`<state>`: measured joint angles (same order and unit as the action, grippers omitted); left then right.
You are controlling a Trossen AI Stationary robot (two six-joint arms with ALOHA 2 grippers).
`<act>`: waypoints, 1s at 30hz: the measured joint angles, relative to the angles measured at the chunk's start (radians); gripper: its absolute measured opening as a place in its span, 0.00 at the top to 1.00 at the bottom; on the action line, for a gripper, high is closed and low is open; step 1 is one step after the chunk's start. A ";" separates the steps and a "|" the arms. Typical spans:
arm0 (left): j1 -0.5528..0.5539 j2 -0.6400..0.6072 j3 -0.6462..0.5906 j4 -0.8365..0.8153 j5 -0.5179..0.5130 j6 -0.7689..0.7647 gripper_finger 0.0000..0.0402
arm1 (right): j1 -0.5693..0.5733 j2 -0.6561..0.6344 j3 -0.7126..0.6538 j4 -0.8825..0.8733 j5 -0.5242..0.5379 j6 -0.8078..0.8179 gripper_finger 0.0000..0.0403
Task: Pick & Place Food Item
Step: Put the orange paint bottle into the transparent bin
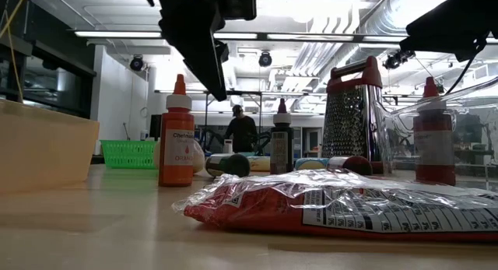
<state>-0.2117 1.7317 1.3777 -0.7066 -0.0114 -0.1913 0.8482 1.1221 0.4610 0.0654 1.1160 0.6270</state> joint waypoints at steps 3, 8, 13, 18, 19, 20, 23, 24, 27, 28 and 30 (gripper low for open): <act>-0.012 0.000 0.000 0.003 -0.042 0.004 0.53 | 0.000 0.000 0.000 0.000 0.000 0.000 0.56; -0.017 -0.006 0.000 0.016 -0.071 0.010 0.53 | 0.000 0.000 0.000 0.000 -0.008 0.000 0.56; -0.018 -0.015 0.000 0.061 -0.071 0.010 0.53 | 0.000 0.000 0.000 0.000 -0.023 0.001 0.56; -0.035 -0.041 0.000 0.060 -0.074 0.014 0.53 | 0.000 0.000 0.000 -0.001 -0.031 0.004 0.56; -0.037 -0.052 0.000 0.059 -0.075 0.015 0.53 | 0.000 0.000 0.000 -0.001 -0.032 0.005 0.56; -0.038 -0.066 0.000 0.057 -0.077 0.015 0.53 | 0.000 0.000 0.000 0.000 -0.035 0.004 0.56; -0.038 -0.122 -0.024 0.051 -0.096 0.030 0.53 | 0.000 0.000 0.000 0.000 -0.040 0.005 0.56; -0.037 -0.144 -0.041 0.053 -0.097 0.033 0.53 | 0.000 0.000 0.000 0.000 -0.043 0.005 0.56; -0.035 -0.216 -0.136 0.096 -0.096 0.040 0.53 | 0.000 0.000 0.000 0.000 -0.045 0.005 0.56; -0.033 -0.242 -0.175 0.124 -0.094 0.049 0.53 | 0.000 0.000 0.000 0.000 -0.045 0.005 0.56; -0.031 -0.292 -0.252 0.186 -0.067 0.069 0.53 | 0.000 0.000 0.000 0.000 -0.044 0.005 0.56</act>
<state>-0.2428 1.4400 1.1254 -0.5205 -0.0779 -0.1226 0.8482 1.1221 0.4610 0.0652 1.0718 0.6315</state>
